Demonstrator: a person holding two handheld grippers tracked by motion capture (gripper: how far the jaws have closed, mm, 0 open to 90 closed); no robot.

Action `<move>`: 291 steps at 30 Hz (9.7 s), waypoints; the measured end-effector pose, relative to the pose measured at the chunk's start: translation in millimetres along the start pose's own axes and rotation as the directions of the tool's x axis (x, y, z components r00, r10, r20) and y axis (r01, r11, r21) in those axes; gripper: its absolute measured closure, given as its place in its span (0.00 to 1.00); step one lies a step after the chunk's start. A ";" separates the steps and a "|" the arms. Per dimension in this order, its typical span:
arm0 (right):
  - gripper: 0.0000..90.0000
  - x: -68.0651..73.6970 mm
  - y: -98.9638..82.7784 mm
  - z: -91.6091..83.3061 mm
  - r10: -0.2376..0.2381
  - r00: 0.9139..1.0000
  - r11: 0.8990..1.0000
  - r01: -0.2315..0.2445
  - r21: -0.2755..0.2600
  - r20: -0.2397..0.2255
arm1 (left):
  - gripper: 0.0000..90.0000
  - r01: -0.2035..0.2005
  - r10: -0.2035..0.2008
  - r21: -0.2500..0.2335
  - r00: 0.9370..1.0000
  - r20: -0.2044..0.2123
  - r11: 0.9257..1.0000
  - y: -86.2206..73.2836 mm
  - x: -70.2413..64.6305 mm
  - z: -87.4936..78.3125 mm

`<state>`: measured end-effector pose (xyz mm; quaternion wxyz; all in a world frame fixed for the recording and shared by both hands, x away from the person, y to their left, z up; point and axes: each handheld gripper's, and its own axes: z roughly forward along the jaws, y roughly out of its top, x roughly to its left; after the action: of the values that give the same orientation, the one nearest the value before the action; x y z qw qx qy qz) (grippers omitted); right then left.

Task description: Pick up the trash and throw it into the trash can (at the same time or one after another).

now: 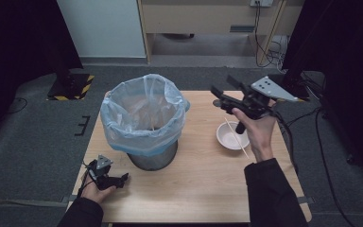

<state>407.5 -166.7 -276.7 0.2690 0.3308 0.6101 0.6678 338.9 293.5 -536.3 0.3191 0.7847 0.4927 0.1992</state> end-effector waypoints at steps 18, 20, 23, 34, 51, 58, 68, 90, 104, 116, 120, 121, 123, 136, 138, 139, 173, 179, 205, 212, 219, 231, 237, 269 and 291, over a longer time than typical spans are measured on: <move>0.56 -76.3 -55.9 -28.2 -0.026 0.985 0.965 -0.019 0.261 0.168 | 0.00 0.000 0.000 0.000 1.000 0.000 1.000 0.0 0.0 0.0; 0.58 -84.6 -74.0 -29.7 -0.033 0.981 0.951 -0.029 0.308 0.193 | 0.00 0.000 0.000 0.000 1.000 0.000 1.000 0.0 0.0 0.0; 0.59 -91.3 -91.5 -31.4 -0.045 0.975 0.933 -0.036 0.357 0.216 | 0.00 0.000 0.000 0.000 1.000 0.000 1.000 0.0 0.0 0.0; 0.72 -104.7 -163.8 -31.7 -0.046 0.972 0.826 -0.093 0.557 0.231 | 0.00 0.000 0.000 -0.001 1.000 0.000 1.000 0.0 -0.1 0.0; 0.84 -109.1 -196.0 -26.9 -0.028 0.973 0.695 -0.146 0.704 0.229 | 0.00 0.000 0.000 0.000 1.000 0.000 1.000 0.0 0.0 0.0; 0.95 -111.5 -200.1 -26.2 -0.006 0.969 0.680 -0.177 0.711 0.246 | 0.00 0.000 0.000 0.000 1.000 0.000 1.000 0.0 0.0 0.0; 0.95 -111.3 -178.7 -31.8 0.042 0.969 0.764 -0.189 0.617 0.246 | 0.00 0.000 0.000 0.000 1.000 0.000 1.000 0.0 0.0 0.0; 0.96 -68.5 -75.2 -45.6 0.065 0.995 0.975 -0.080 0.207 0.080 | 0.00 0.000 0.000 0.000 1.000 0.000 1.000 0.0 0.0 0.0; 0.96 -37.2 -26.7 -38.7 0.031 1.000 0.998 -0.031 0.059 0.002 | 0.00 0.000 0.000 0.000 1.000 0.000 1.000 0.0 0.0 0.0; 0.96 -15.3 0.3 -21.9 0.002 0.999 1.000 -0.001 0.012 -0.041 | 0.00 0.000 0.000 0.000 1.000 0.000 1.000 0.0 0.0 0.0; 0.96 -4.4 11.1 -12.6 -0.008 0.998 1.000 0.009 0.002 -0.069 | 0.00 0.000 0.000 0.000 1.000 0.000 1.000 0.0 0.0 0.0; 0.96 -2.3 12.8 -10.8 -0.013 0.997 1.000 0.013 0.000 -0.072 | 0.00 0.000 0.000 0.000 1.000 0.000 1.000 0.0 0.0 0.0; 0.96 0.2 14.5 -8.9 -0.014 0.997 1.000 0.014 -0.002 -0.077 | 0.00 0.000 0.000 0.000 1.000 0.000 1.000 0.0 0.0 0.0; 0.96 28.4 29.5 19.1 -0.033 0.990 0.999 0.032 -0.016 -0.136 | 0.00 0.000 0.000 0.000 1.000 0.000 1.000 0.0 0.0 0.0; 0.96 32.1 30.1 23.6 -0.035 0.989 0.999 0.033 -0.013 -0.147 | 0.00 0.000 0.000 0.000 1.000 0.000 1.000 0.0 0.0 0.0; 0.96 36.2 30.1 28.3 -0.031 0.987 0.999 0.029 -0.019 -0.159 | 0.00 0.000 0.000 0.000 1.000 0.000 1.000 0.0 0.0 0.0; 0.96 91.4 13.1 100.5 -0.015 0.967 0.999 0.022 0.026 -0.253 | 0.00 0.000 0.000 -0.002 1.000 0.003 1.000 0.1 0.2 0.1; 0.95 95.5 4.5 111.2 -0.013 0.966 0.998 0.029 0.058 -0.258 | 0.00 0.000 0.000 -0.002 1.000 0.004 1.000 0.1 0.2 0.2; 0.56 28.9 -1.0 67.2 -0.026 0.995 0.998 0.031 0.050 -0.095 | 0.00 -0.003 0.003 0.000 1.000 0.004 1.000 0.1 0.3 0.1; 0.49 -21.8 -19.5 23.5 -0.025 0.999 0.996 0.021 0.085 0.046 | 0.00 -0.003 0.003 0.000 1.000 0.004 1.000 0.1 0.3 0.1; 0.47 -59.4 -42.5 -11.9 0.027 0.991 0.995 -0.040 0.096 0.130 | 0.00 -0.003 0.003 0.000 1.000 0.003 1.000 0.1 0.1 0.1; 0.50 -107.1 -113.1 -53.2 0.047 0.971 0.976 -0.095 0.195 0.236 | 0.00 -0.003 0.003 -0.001 1.000 0.002 1.000 0.1 0.0 0.2; 0.51 -116.6 -146.6 -56.0 0.016 0.968 0.947 -0.095 0.307 0.250 | 0.00 -0.002 0.002 -0.001 1.000 0.001 1.000 0.1 -0.1 0.2; 0.64 -150.8 -223.8 -34.3 0.061 0.925 0.801 -0.269 0.534 0.374 | 0.00 -0.002 0.002 0.000 1.000 0.002 1.000 0.6 -0.1 0.6; 0.91 -143.0 -207.2 -37.0 0.082 0.927 0.797 -0.281 0.535 0.365 | 0.00 -0.002 0.002 0.000 1.000 0.002 1.000 0.6 -0.2 0.6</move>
<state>460.9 -276.4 -500.0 0.1858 0.5591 0.6962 0.4100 339.6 293.0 -536.3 0.3193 0.7853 0.4917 0.1989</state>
